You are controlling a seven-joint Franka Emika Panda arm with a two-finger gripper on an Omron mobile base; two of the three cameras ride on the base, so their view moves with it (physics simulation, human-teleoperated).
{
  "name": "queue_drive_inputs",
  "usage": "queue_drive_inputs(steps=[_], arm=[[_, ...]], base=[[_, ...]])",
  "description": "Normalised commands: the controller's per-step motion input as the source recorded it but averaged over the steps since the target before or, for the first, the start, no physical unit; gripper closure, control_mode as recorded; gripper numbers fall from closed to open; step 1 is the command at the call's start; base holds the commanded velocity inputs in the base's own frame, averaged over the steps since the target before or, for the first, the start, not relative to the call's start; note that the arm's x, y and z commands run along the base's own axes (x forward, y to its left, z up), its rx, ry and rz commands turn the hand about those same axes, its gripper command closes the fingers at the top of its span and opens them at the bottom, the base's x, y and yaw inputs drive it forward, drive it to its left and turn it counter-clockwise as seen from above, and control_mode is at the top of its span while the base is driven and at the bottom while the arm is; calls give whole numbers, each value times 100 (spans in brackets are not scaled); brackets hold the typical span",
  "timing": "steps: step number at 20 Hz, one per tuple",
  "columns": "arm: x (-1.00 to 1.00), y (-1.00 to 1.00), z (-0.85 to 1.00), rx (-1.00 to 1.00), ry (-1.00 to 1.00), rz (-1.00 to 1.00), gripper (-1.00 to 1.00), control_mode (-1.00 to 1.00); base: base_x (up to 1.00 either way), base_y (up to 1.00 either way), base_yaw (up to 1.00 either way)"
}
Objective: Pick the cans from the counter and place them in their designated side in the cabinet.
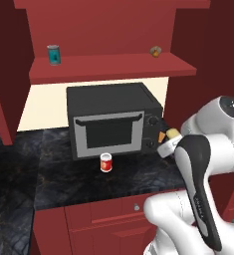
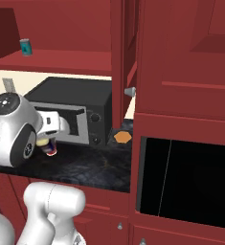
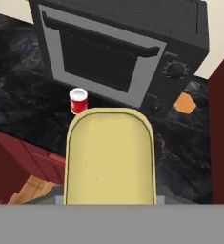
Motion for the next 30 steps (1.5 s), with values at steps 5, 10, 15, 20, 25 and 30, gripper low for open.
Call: queue_drive_inputs(steps=[5, 10, 15, 20, 25, 30], arm=[[-16, 4, 30, 0, -8, 0, 100, -100], [-12, 11, 32, 1, -7, 0, 100, -100], [-5, 12, 26, 1, -8, 0, 100, -100], [0, 12, 17, 1, -7, 0, 100, -100], [-3, 9, 11, 1, -11, 3, 100, -100], [-8, 4, 20, 2, -10, 3, 100, -100]], base=[[0, 0, 0], [0, 0, 0], [0, 0, 0], [0, 0, 0], [0, 0, 0], [0, 0, 0]])
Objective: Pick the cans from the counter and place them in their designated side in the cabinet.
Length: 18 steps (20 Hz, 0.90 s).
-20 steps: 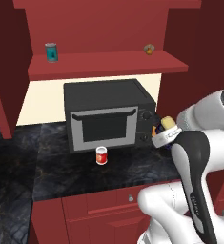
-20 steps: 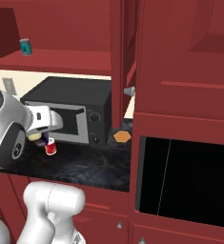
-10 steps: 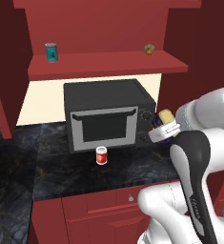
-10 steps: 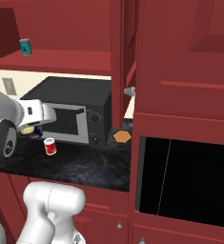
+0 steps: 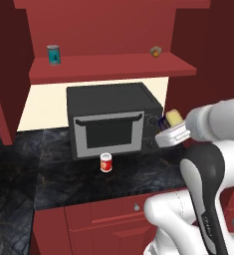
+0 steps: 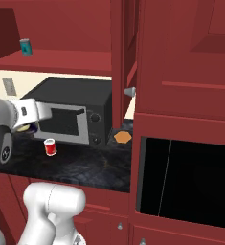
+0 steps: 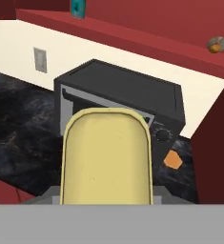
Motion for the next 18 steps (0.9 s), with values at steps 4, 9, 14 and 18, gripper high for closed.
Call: queue_drive_inputs(steps=[4, 9, 14, 18], arm=[[-1, 6, 25, 2, -7, 3, 100, -100], [-5, 9, 26, 0, 0, 2, 100, -100], [-1, 10, 25, 0, 1, 3, 100, -100], [1, 4, 27, 0, 1, 5, 100, -100]], base=[[0, 0, 0], [0, 0, 0], [0, 0, 0], [0, 0, 0]])
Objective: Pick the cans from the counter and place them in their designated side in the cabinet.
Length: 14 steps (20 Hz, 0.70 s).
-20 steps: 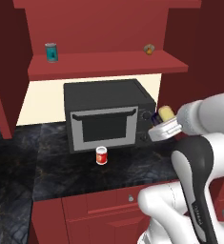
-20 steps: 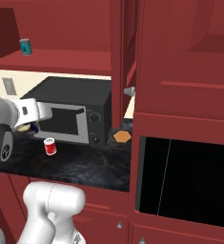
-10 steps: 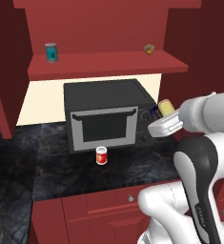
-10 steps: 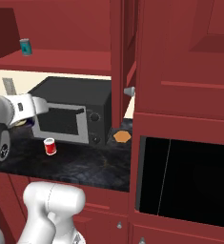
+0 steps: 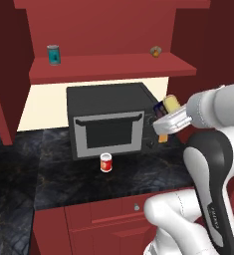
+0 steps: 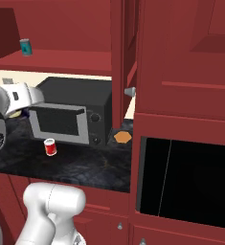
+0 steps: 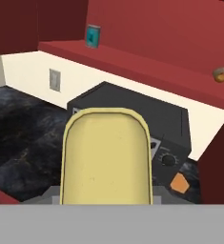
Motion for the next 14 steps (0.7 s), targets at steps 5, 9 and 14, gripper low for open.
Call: queue_drive_inputs(steps=[5, 9, 14], arm=[[15, 10, 14, 0, 0, 6, 100, -100], [20, 5, 8, 0, -2, 5, 100, -100], [19, 9, 10, 0, -3, 4, 100, -100]], base=[[0, 0, 0], [0, 0, 0], [0, 0, 0]])
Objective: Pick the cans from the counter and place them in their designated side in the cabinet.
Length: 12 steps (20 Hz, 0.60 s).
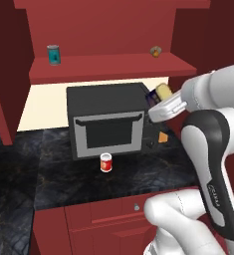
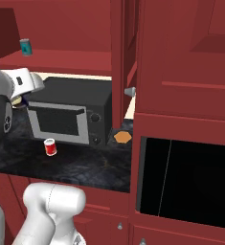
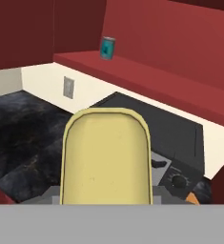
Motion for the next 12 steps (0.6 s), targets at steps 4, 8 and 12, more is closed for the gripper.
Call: queue_drive_inputs(steps=[4, 8, 12], arm=[[27, 12, 9, 0, 0, 2, 100, -100], [26, 12, 12, 0, 0, 0, 100, -100], [30, 8, 13, 0, 0, 0, 100, -100]], base=[[0, 0, 0], [0, 0, 0], [0, 0, 0]])
